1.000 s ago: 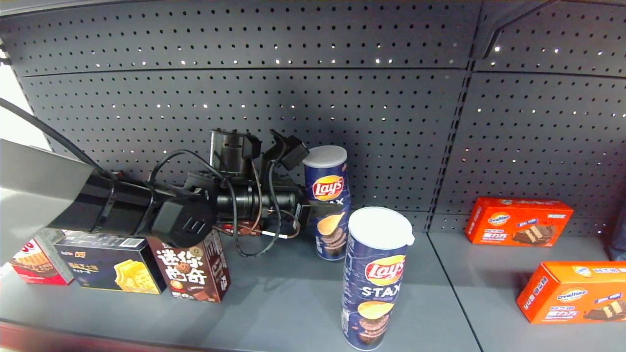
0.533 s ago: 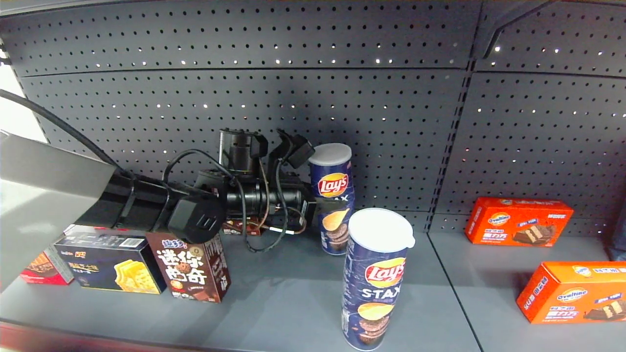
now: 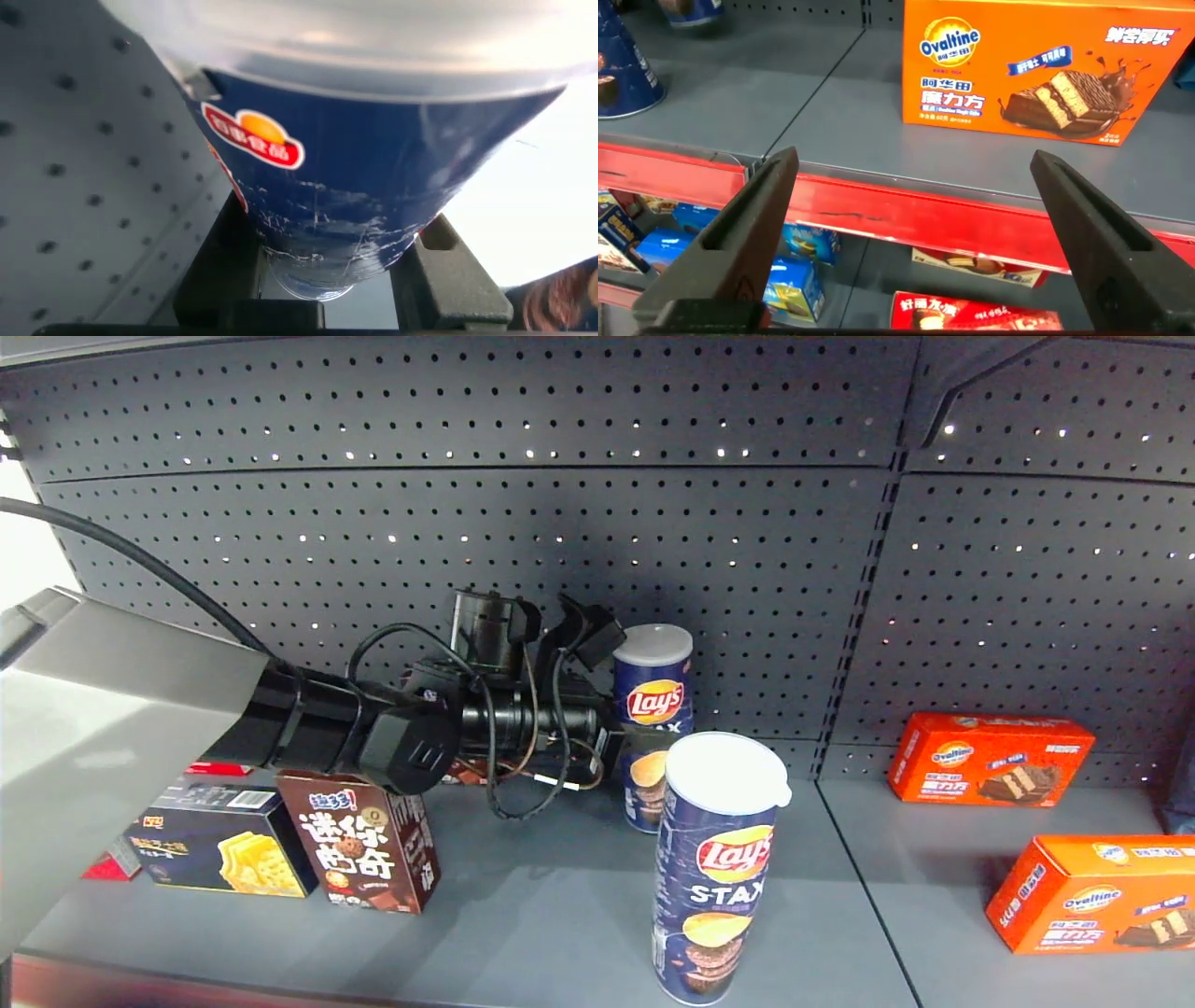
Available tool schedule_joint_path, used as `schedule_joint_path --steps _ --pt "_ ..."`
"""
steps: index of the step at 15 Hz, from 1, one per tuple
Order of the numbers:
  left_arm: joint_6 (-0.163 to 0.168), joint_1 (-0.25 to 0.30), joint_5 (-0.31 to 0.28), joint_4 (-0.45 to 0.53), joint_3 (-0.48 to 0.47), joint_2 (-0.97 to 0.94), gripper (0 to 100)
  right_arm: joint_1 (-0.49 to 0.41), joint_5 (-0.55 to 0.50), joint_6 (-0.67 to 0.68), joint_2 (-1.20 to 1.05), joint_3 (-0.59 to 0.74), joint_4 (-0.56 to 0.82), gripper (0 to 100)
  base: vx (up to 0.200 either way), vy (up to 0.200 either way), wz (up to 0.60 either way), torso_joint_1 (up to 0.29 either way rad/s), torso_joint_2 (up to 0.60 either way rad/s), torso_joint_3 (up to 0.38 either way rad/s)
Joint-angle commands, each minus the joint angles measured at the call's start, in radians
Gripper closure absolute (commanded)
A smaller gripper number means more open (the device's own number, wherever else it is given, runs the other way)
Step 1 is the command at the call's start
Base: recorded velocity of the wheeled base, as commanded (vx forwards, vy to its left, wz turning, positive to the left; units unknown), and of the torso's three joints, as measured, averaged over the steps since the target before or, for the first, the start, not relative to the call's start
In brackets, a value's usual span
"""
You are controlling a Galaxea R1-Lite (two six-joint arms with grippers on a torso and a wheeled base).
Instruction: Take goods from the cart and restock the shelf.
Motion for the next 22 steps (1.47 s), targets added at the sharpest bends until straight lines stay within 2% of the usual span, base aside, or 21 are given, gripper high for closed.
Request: schedule_joint_path --steps 1,2,3,5,7,9,15,22 --pt "0.028 0.006 -0.001 0.047 -0.026 0.0 100 0.0 0.0 0.002 0.003 0.0 -0.002 0 0.0 0.0 0.0 0.0 0.0 0.0" --pt "0.046 0.006 -0.003 0.078 -0.052 0.002 100 0.0 0.0 0.0 0.003 0.0 0.0 0 0.0 0.0 0.0 0.0 0.0 0.0" --pt "0.051 0.006 -0.004 0.084 -0.064 0.003 100 0.0 0.0 0.0 0.003 0.0 0.0 0 0.0 0.0 0.0 0.0 0.0 0.0" --pt "0.049 0.004 -0.007 0.086 -0.072 0.006 100 0.0 0.0 0.0 0.003 0.0 0.0 0 0.0 0.0 0.0 0.0 0.0 0.0" --pt "0.049 0.004 -0.055 0.087 -0.08 0.011 100 0.0 0.0 0.0 0.003 0.0 0.0 0 0.0 0.0 0.0 0.0 0.0 0.0" --pt "0.049 0.004 -0.073 0.087 -0.084 0.02 100 0.0 0.0 0.0 0.003 0.0 0.0 0 0.0 0.0 0.0 0.0 0.0 0.0" --pt "0.056 0.003 -0.073 0.087 -0.098 0.045 100 0.0 0.0 0.0 0.003 0.0 0.0 0 0.0 0.0 0.0 0.0 0.0 0.0" --pt "0.098 0.003 -0.075 0.087 -0.114 0.083 100 0.0 0.0 0.0 0.003 0.0 0.0 0 0.0 0.0 0.0 0.0 0.0 0.0"
